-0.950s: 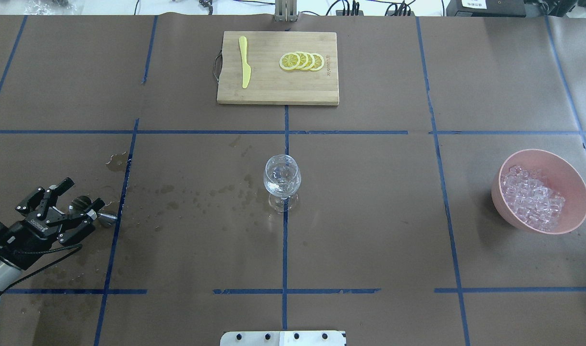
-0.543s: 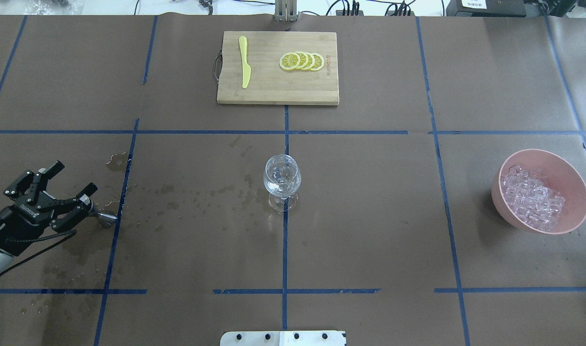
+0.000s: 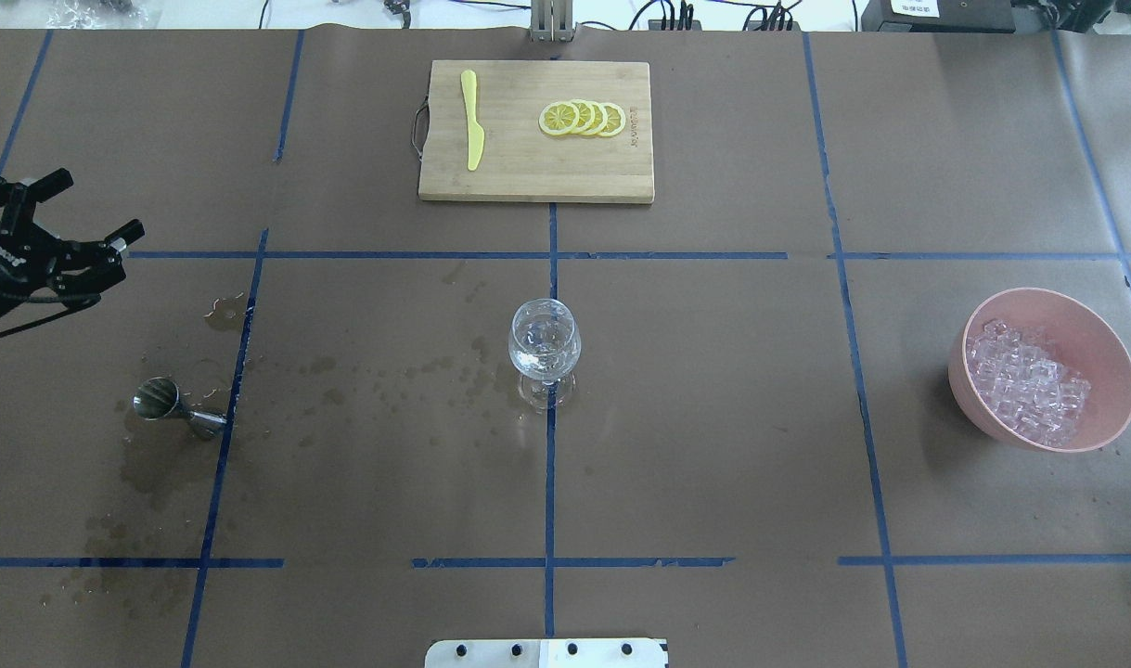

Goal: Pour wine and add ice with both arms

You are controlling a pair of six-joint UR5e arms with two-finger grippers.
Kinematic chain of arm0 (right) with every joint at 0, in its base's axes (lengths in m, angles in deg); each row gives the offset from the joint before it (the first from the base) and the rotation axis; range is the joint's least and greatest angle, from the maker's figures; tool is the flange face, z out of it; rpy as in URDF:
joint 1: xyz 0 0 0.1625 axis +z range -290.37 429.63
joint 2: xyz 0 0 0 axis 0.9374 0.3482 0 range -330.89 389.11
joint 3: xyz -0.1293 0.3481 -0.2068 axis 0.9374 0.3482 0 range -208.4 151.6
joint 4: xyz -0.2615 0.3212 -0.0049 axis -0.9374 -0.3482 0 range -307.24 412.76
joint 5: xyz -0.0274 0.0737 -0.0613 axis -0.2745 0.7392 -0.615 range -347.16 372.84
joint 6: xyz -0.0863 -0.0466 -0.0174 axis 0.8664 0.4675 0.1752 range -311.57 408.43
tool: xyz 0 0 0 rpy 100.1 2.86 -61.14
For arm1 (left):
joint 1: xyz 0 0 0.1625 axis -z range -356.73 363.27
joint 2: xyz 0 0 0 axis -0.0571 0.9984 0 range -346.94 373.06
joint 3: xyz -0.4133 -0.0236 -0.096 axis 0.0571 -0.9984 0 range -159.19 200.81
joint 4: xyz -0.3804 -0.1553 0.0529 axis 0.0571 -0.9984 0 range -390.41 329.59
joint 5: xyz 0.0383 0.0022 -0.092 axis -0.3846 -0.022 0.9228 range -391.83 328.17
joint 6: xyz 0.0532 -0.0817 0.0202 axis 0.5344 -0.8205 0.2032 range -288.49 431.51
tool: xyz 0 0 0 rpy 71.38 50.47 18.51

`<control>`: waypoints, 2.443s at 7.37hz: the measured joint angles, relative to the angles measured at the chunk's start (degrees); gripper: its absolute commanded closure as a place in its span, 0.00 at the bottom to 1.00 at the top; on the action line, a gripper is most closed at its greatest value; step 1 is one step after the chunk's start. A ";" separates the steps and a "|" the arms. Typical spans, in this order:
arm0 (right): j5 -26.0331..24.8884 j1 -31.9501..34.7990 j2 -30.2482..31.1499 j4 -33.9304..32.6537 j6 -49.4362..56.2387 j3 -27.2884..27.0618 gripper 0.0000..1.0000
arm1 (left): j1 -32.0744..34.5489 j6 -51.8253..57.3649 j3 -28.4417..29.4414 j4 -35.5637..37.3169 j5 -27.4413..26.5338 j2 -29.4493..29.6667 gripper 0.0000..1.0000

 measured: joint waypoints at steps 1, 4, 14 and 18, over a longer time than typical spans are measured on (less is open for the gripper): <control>0.00 0.00 0.01 0.00 0.00 0.01 0.00 | 6.84 0.50 -0.40 9.16 8.08 3.32 0.00; 0.02 0.00 0.15 0.00 -0.02 0.07 0.00 | 21.45 4.16 -0.84 33.38 23.86 11.05 0.00; 2.71 -4.30 0.10 0.83 -14.24 -6.32 0.01 | 45.78 28.79 -2.33 95.84 45.72 8.46 0.00; -6.29 -23.58 0.85 14.60 -36.97 -7.26 0.08 | 45.94 29.09 -4.50 97.73 54.81 4.23 0.00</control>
